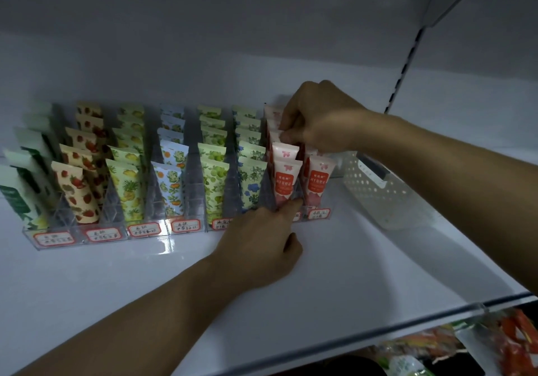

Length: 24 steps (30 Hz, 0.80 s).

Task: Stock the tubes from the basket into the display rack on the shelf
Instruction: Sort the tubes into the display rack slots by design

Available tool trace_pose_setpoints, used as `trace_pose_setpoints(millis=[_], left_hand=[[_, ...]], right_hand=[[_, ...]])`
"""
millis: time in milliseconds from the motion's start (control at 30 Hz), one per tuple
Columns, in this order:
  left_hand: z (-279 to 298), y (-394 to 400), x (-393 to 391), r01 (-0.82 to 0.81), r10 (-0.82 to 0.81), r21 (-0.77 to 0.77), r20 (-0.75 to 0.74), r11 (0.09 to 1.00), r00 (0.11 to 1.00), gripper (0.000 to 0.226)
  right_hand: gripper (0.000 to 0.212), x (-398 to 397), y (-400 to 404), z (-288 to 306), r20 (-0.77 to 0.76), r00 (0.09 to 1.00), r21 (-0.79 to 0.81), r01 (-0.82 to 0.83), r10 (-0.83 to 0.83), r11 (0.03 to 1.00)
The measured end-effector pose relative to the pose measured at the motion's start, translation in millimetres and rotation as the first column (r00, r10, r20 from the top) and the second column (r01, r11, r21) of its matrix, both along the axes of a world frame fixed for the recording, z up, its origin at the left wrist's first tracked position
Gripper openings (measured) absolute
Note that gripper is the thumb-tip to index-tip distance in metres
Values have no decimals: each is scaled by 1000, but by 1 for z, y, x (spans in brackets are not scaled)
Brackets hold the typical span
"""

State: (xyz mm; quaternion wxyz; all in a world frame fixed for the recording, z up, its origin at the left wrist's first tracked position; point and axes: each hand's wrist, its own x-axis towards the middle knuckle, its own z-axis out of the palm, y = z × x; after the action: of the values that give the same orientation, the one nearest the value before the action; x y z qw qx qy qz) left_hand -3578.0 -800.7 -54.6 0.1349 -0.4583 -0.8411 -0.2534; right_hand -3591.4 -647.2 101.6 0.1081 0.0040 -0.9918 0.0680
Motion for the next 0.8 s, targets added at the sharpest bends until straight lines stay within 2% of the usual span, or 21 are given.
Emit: trace_pose_setpoints(millis=[100,167,267,433,800], left_hand=[[0,0,-1,4,-4,0,13,1000,1000,54],[0,0,-2,7,-7,2,22,1000,1000,52],[0,0,-2,10,-10,6,36,1000,999,53],[-1,1,-4,7,-6,-8,38,1000,999,52],[-2,1,-3,-1,1,-22,28,1000,1000,55]], right_hand=[[13,4,7,9,-148,989,-89,-13,-1,996],[13,-1,7,11,-188,982,-77,-35,20,996],[16,-16,2,5,-120,991,-6,-54,53,999],[16,-32,5,7,-46,995,8,-85,85,996],[12,-33,7,2,-86,991,49,-96,100,994]])
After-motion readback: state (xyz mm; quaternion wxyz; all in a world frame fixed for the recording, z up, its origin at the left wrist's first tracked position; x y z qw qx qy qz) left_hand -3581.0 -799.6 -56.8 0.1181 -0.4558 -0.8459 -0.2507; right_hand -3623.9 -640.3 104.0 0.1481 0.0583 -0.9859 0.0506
